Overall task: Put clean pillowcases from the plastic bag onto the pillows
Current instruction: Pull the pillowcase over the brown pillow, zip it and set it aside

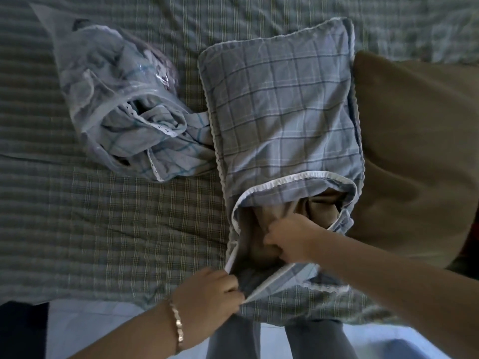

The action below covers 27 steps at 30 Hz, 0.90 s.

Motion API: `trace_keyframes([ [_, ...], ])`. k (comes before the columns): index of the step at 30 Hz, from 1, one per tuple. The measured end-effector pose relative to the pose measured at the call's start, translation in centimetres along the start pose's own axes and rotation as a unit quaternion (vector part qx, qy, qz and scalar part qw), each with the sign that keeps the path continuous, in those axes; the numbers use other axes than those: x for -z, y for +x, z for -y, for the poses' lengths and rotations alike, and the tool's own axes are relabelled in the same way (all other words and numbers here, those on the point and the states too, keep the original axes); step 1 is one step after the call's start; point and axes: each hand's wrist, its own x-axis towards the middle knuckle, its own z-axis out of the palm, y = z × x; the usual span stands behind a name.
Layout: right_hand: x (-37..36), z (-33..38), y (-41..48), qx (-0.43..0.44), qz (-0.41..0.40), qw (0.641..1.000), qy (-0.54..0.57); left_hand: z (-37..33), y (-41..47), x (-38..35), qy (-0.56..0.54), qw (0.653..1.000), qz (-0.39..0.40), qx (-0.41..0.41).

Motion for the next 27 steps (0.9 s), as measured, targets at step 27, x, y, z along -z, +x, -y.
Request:
trace_keyframes([
  [27, -10.0, -5.1, -15.6, -0.14, -0.354, 0.921, 0.081, -2.8, 14.4, 2.1, -0.1, 0.974, 0.045, 0.198],
])
